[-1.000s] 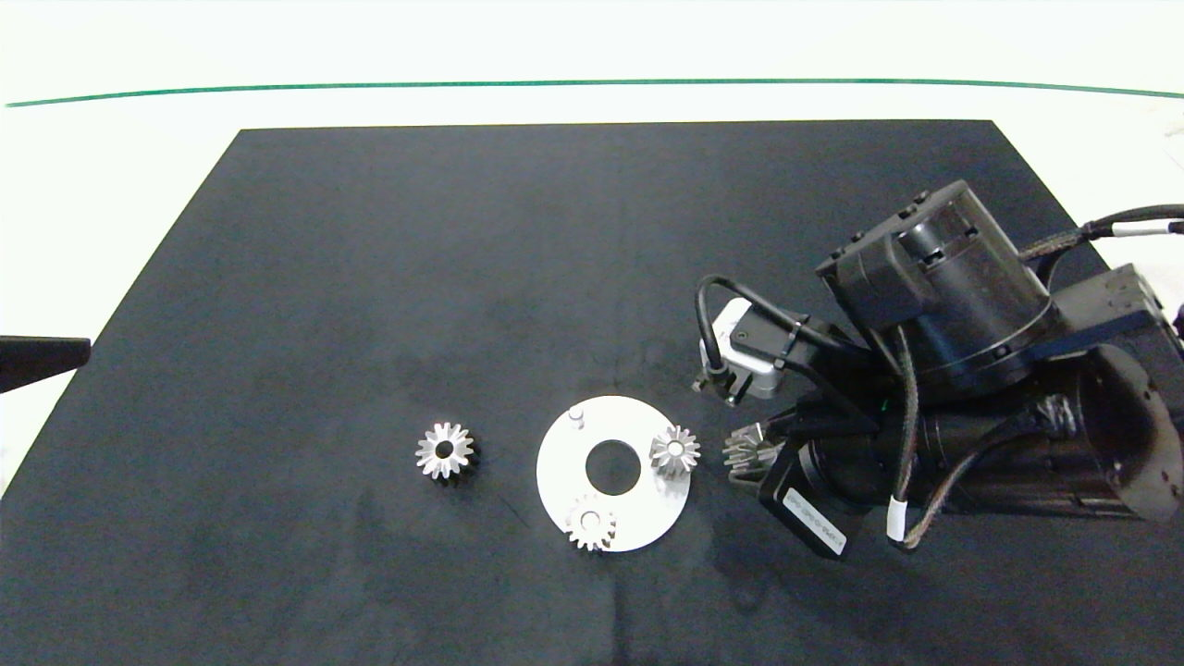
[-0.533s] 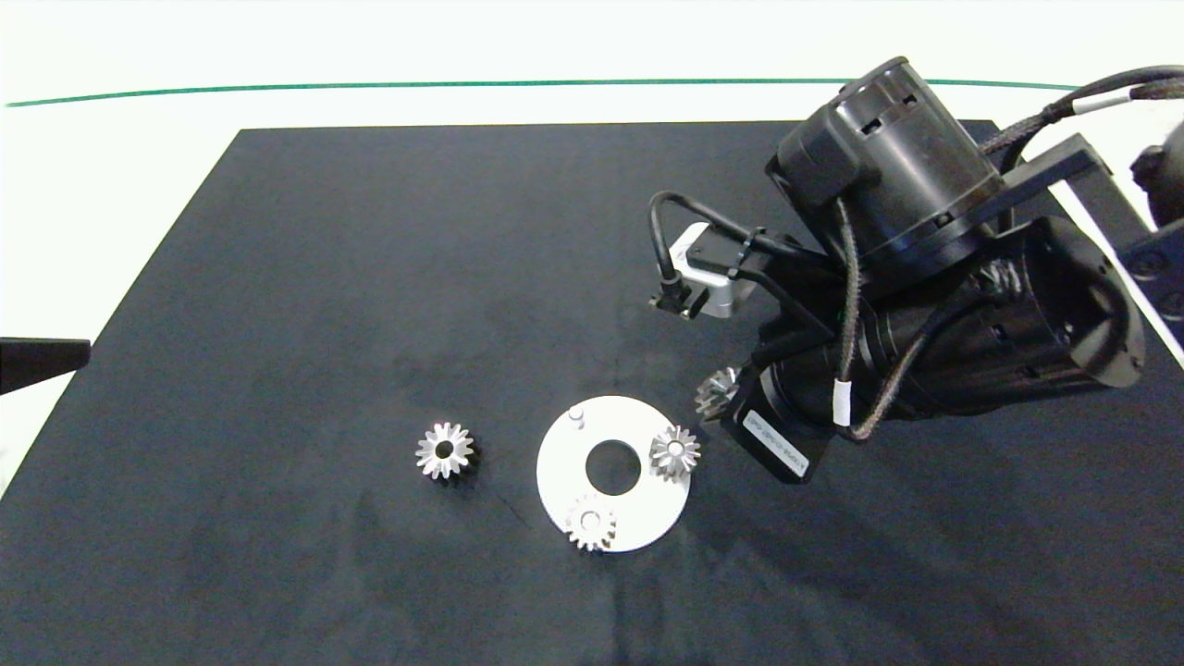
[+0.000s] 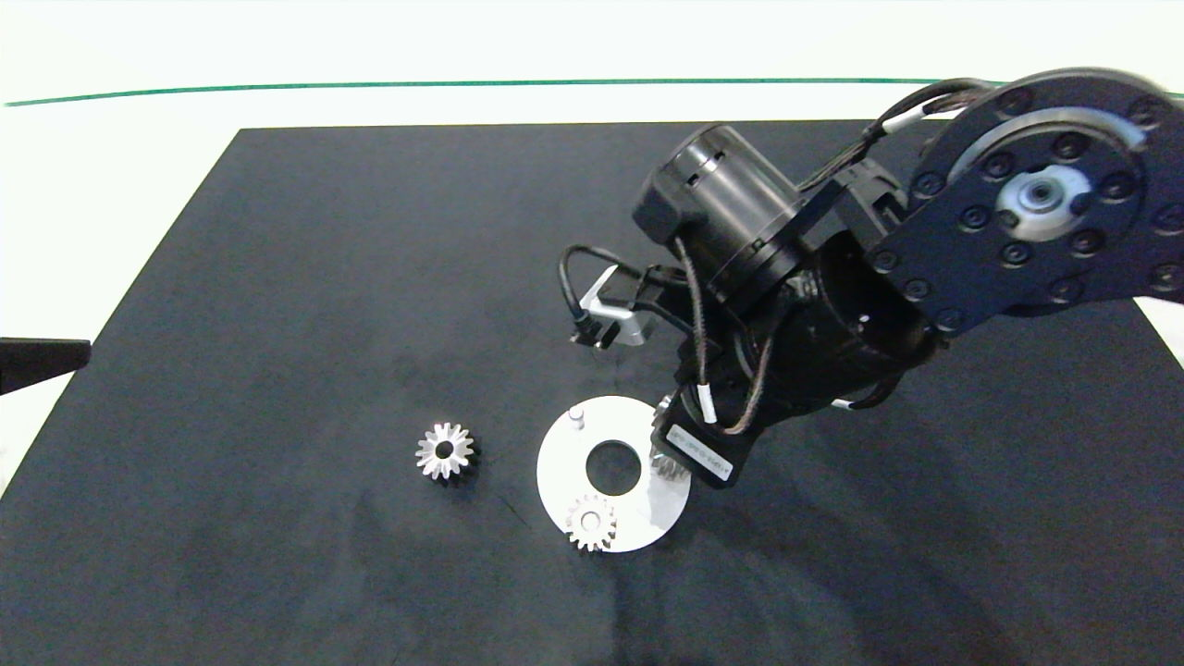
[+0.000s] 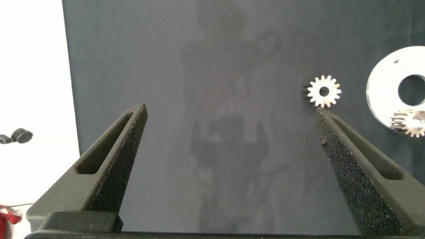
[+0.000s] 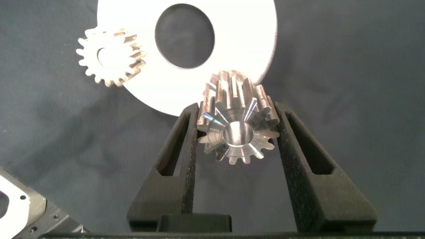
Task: Remove an incorrectly installed larger gear and replace it with the correct smaller gear
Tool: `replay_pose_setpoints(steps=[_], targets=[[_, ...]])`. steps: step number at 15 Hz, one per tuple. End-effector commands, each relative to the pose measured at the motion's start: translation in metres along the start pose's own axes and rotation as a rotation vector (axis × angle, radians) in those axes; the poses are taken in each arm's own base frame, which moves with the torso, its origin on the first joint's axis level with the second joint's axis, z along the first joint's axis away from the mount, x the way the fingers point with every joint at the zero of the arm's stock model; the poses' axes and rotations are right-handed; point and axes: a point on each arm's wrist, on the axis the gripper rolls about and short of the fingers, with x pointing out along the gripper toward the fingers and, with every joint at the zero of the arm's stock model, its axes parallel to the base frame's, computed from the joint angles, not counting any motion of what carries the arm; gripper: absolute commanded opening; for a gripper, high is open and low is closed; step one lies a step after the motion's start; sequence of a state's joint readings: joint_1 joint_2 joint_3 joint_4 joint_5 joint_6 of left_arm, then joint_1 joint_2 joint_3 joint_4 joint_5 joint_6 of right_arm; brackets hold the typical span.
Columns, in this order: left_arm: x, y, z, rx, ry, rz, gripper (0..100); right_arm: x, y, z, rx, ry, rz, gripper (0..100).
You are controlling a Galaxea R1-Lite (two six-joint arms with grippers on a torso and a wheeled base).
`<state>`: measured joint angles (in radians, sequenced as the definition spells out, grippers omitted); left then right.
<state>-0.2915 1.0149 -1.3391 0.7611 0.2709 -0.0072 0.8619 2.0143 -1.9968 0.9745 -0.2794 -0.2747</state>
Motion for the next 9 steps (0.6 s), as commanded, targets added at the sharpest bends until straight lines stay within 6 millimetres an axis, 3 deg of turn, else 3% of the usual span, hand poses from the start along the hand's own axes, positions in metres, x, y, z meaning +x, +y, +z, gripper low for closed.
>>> replay_pose_setpoints(steps=[1,3,9], targets=[[0.0,0.0,-0.001,0.002,0.006,0.001,100,0.031,0.011,0.003,-0.025,0.069,0.023,22],[0.001,0.0,-0.001,0.004,0.008,0.001,100,0.03,0.014,0.004,-0.031,0.066,0.027,22],[0.0,0.0,-0.001,0.006,0.006,0.002,100,0.0,0.02,0.001,0.028,0.038,0.04,22]])
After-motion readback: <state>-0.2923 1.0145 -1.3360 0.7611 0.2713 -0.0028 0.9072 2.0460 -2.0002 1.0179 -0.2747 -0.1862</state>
